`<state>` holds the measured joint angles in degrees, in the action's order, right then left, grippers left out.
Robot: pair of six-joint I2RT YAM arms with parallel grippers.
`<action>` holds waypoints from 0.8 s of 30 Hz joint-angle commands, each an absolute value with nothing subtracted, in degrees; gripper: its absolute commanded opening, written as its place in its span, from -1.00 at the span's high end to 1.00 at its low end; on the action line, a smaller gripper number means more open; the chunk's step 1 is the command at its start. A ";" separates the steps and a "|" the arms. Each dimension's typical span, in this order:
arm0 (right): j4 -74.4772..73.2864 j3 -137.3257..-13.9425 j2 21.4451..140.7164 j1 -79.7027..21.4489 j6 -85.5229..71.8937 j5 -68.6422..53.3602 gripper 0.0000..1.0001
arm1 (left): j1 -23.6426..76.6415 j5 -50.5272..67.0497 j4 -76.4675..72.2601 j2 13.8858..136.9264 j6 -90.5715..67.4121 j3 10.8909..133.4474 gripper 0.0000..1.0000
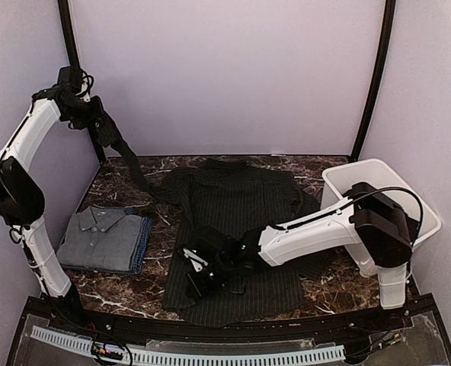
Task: Fold and stack the long sleeve shirts
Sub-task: Flatten out the crumpled shirt at the center of the board.
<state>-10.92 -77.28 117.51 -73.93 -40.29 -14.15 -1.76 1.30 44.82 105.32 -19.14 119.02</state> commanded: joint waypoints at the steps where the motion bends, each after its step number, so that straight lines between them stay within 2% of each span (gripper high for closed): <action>1: -12.25 -81.63 118.28 -73.72 -38.12 -14.67 1.00 | -2.13 2.70 44.00 104.61 -19.27 120.67 1.00; 7: -13.28 -88.88 120.93 -73.90 -34.25 -17.61 1.00 | -2.11 3.96 43.92 104.23 -19.25 120.73 1.00; 19: -20.44 -111.54 135.20 -74.98 -28.11 -23.38 1.00 | -2.14 5.28 43.51 103.14 -19.17 120.63 1.00; 24: -21.34 -114.89 138.71 -75.08 -27.58 -24.33 1.00 | -2.11 7.72 40.70 101.51 -19.42 118.96 1.00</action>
